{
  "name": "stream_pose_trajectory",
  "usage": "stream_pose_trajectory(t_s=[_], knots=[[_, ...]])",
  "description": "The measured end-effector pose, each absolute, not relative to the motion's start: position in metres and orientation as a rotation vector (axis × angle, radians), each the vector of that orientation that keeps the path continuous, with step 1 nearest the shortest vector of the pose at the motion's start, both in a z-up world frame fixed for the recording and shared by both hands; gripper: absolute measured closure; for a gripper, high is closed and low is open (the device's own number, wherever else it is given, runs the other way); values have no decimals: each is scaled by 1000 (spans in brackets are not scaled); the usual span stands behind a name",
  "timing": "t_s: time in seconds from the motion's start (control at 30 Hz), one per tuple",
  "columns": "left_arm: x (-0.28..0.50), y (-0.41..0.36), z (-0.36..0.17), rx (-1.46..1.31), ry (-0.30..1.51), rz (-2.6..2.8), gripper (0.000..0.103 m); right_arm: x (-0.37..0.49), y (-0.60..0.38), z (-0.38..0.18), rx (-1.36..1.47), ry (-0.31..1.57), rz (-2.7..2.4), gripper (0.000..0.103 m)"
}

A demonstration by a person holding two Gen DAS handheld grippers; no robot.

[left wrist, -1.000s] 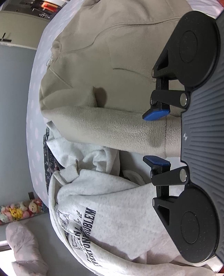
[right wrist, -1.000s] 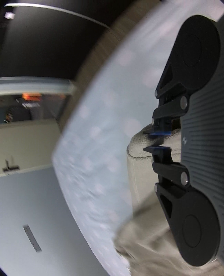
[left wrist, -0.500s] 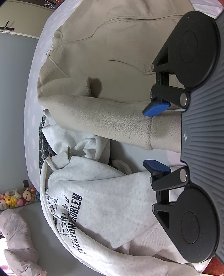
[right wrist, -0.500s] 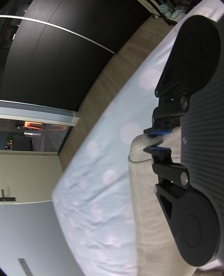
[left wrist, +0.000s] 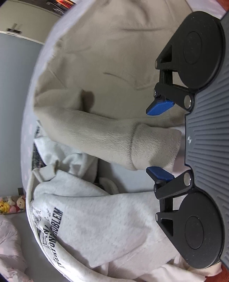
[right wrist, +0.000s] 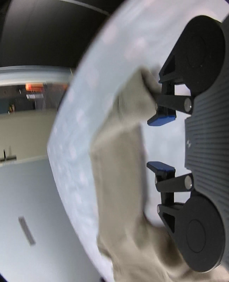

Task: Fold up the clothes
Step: 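Lay the sleeve out straight on the bed and open the right gripper, then grasp the other sleeve cuff with the left gripper and lift it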

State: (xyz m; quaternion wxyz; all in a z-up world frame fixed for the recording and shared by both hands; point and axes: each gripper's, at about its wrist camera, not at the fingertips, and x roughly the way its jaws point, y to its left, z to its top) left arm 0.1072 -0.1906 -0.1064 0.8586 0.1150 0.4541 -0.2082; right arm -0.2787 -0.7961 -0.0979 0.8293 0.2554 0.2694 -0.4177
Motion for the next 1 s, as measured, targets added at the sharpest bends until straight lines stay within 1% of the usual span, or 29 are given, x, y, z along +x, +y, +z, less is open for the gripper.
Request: stream_pose_trajectory(t_s=[0.03, 0.1, 0.13, 0.2, 0.27, 0.37, 0.53, 0.63, 0.73, 0.87, 1.0], knots=[[108, -193, -108, 256, 955, -434, 42, -272, -783, -101, 536, 568, -868, 47], [108, -199, -111, 284, 956, -429, 64, -259, -757, -107, 517, 563, -836, 45], [109, -199, -110, 296, 949, -435, 81, -252, -744, -110, 508, 560, -820, 44], [113, -198, -104, 296, 933, -458, 88, -239, -719, -116, 489, 555, -789, 43], [119, -192, -91, 295, 904, -465, 91, -233, -706, -124, 438, 566, -803, 40], [136, -178, -55, 244, 840, -476, 92, -229, -702, -130, 398, 579, -840, 39], [182, -171, 19, 228, 737, -461, 92, -240, -705, -137, 449, 576, -903, 39], [211, -176, 64, 278, 659, -433, 93, -239, -707, -139, 452, 597, -925, 39], [240, -177, 95, 328, 597, -376, 93, -237, -710, -144, 446, 610, -938, 39], [297, -165, 108, 362, 580, -235, 93, -233, -713, -151, 436, 637, -953, 39], [351, -159, 70, 504, 606, -68, 93, -225, -715, -161, 421, 664, -934, 39]])
